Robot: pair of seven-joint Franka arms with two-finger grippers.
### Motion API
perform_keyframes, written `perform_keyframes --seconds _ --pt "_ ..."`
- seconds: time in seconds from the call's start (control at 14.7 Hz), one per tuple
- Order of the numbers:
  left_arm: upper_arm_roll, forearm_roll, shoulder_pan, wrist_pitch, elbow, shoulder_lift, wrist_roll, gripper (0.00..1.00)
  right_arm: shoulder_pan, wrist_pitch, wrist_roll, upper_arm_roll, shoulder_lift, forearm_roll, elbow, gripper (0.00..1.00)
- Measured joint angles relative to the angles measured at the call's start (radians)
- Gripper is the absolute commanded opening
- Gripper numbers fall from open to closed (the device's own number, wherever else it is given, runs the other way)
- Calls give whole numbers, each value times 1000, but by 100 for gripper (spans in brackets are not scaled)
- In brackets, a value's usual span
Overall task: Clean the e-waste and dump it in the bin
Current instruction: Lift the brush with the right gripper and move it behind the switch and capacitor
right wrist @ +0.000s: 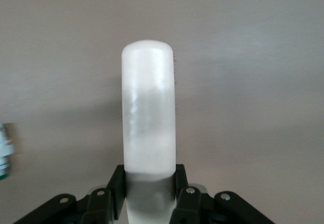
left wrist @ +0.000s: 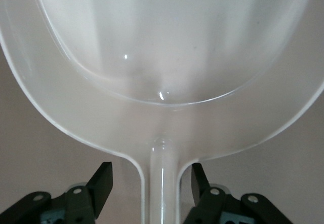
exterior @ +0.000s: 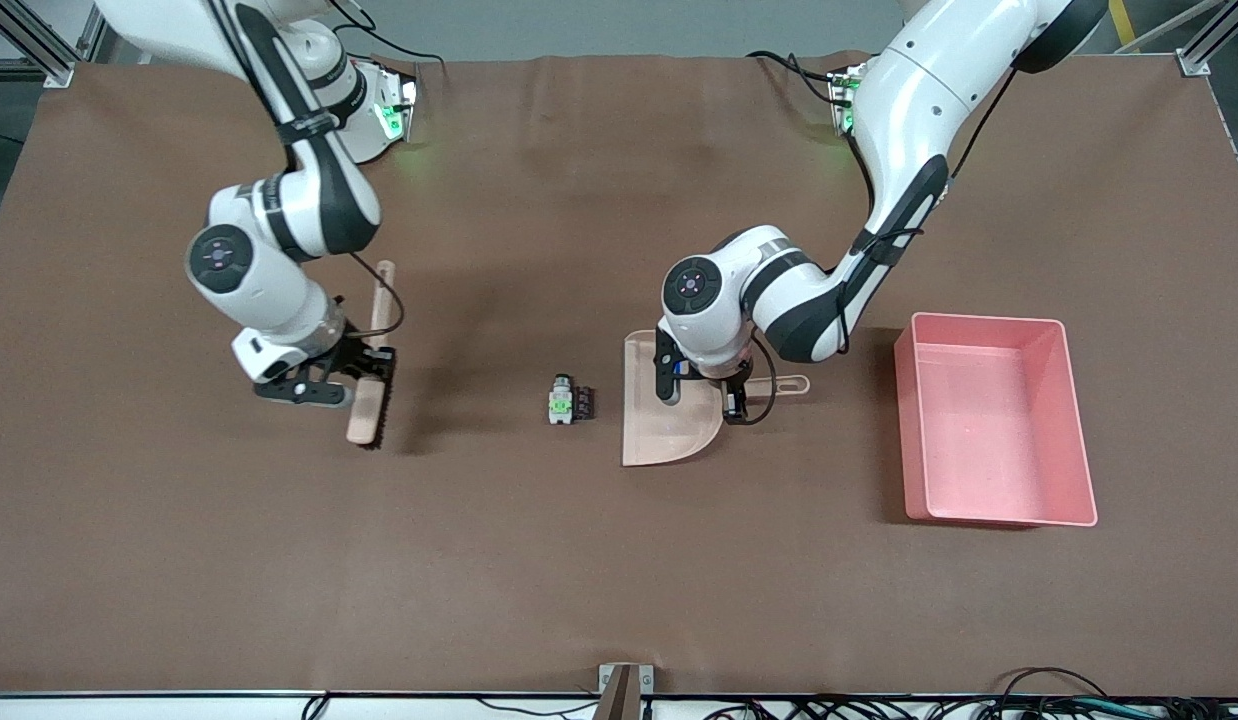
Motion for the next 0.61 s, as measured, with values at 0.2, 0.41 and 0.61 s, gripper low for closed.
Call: perform_keyframes --seconds 0.2,0.41,0.61 --pt "0 0 17 16 -9 0 0 61 77 2 23 1 48 73 46 1" --pt "0 0 31 21 -13 -1 1 57 129 13 29 0 111 92 94 1" --pt "-1 0 33 22 -14 -5 1 55 181 59 43 0 191 102 153 1"
